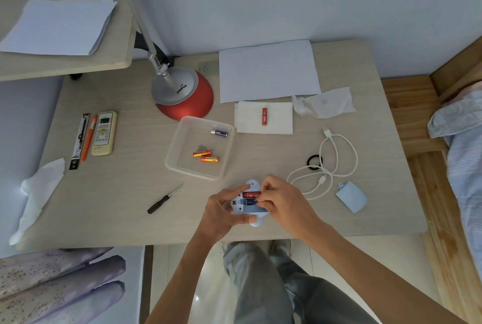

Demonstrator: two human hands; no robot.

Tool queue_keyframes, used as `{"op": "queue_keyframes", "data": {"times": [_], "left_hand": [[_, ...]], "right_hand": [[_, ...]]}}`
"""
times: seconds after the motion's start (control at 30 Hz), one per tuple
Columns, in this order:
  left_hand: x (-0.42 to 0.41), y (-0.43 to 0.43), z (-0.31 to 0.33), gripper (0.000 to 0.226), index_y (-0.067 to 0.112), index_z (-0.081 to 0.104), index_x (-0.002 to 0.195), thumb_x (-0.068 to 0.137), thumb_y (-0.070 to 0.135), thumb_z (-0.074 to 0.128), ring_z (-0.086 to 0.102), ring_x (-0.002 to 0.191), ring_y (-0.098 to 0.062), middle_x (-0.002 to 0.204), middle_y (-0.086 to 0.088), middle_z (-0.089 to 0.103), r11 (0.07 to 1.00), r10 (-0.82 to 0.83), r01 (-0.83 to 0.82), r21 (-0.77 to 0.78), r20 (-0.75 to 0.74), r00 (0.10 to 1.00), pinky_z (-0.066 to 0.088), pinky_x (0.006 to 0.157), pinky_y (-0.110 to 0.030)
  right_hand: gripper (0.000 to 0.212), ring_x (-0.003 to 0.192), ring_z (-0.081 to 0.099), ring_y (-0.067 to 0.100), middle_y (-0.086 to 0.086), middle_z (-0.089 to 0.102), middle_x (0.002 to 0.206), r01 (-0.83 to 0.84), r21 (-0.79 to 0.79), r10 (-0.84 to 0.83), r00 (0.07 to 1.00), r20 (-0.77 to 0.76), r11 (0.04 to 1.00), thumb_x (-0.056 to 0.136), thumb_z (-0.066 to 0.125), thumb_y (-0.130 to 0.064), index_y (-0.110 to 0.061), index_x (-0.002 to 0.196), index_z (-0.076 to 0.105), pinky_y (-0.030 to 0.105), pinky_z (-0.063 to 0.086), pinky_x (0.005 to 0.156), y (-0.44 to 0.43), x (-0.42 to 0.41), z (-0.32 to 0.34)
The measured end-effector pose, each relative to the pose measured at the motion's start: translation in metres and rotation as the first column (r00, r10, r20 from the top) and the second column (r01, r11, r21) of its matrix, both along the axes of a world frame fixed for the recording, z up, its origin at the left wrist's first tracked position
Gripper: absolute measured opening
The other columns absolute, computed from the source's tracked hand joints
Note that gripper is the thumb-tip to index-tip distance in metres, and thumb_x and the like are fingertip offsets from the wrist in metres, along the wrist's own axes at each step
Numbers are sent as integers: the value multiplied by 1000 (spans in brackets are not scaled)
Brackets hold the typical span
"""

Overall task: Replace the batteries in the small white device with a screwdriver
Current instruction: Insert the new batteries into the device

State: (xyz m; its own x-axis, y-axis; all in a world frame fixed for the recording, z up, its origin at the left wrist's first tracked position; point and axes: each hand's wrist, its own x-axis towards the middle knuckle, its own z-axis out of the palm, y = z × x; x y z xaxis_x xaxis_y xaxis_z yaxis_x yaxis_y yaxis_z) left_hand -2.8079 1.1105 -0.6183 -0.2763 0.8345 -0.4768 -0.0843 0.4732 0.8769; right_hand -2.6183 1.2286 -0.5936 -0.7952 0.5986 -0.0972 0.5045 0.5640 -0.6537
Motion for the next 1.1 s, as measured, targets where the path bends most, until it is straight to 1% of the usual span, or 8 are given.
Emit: {"op": "queue_keyframes", "data": {"times": [0.13, 0.37, 0.53, 0.7, 0.77, 0.9, 1.0, 1.1], "left_hand": [[1, -2, -1, 78, 22, 75, 130, 60, 0, 101, 71, 113, -24, 125, -13, 69, 1000, -11, 11, 16, -4, 1000, 63, 94, -34], [0, -1, -2, 76, 24, 75, 130, 62, 2, 101, 70, 113, -28, 123, -12, 68, 1000, -20, 20, 19, -9, 1000, 63, 97, -40], [1, -1, -2, 76, 28, 75, 129, 62, 3, 101, 69, 115, -29, 124, -13, 67, 1000, -16, 16, 12, 1, 1000, 63, 96, -37], [0, -2, -2, 80, 27, 75, 132, 58, 16, 103, 69, 116, -28, 125, -11, 69, 1000, -18, 18, 11, -2, 1000, 63, 97, -41], [-1, -2, -1, 80, 26, 75, 131, 56, 18, 103, 70, 115, -25, 123, -10, 70, 1000, -6, 6, 16, 5, 1000, 64, 96, -39], [-1, -3, -3, 79, 22, 77, 128, 54, 11, 103, 71, 115, -25, 122, -16, 69, 1000, 5, -6, 27, 51, 999, 63, 96, -36], [-1, -3, -3, 79, 22, 77, 129, 56, 13, 104, 71, 115, -25, 122, -16, 69, 999, 2, -3, 34, 48, 999, 63, 97, -36], [-1, -3, -2, 79, 24, 77, 129, 56, 15, 105, 71, 117, -24, 124, -15, 69, 1000, -3, 2, 31, 51, 999, 63, 97, -37]], "right_hand": [[7, 81, 59, 10, -7, 60, 94, 35, -42, -36, 999, -17, 998, 94, 79, -12, -15, 88, 82, 35, 56, 70, 0, -3, -4], [5, 86, 67, 14, -8, 69, 93, 20, -67, -21, 1000, -11, 998, 91, 83, -14, -15, 87, 86, 40, 60, 79, 3, -9, -1], [4, 84, 68, 13, -9, 69, 92, 34, -59, -36, 999, -19, 998, 90, 84, -14, -15, 86, 85, 39, 61, 77, 2, -9, -5], [5, 83, 66, 12, -8, 69, 95, 13, -72, -12, 1000, 11, 997, 94, 81, -18, -17, 92, 85, 40, 60, 77, 2, -8, -1], [7, 79, 66, 10, -7, 70, 92, 69, -125, -71, 997, -13, 990, 94, 83, -23, -17, 98, 86, 36, 59, 74, 10, -9, 9], [19, 74, 67, 3, -8, 74, 90, 328, -165, -347, 931, -109, 930, 94, 85, -19, -16, 112, 82, 25, 58, 77, 51, -17, 23], [37, 75, 67, 5, -6, 74, 93, 431, -167, -447, 891, -77, 887, 96, 83, -20, -15, 132, 74, 32, 58, 87, 99, -35, 18], [47, 93, 70, 20, 2, 74, 99, 463, -114, -468, 884, -21, 879, 99, 78, -27, -13, 143, 65, 37, 56, 96, 142, -58, 11]]}}
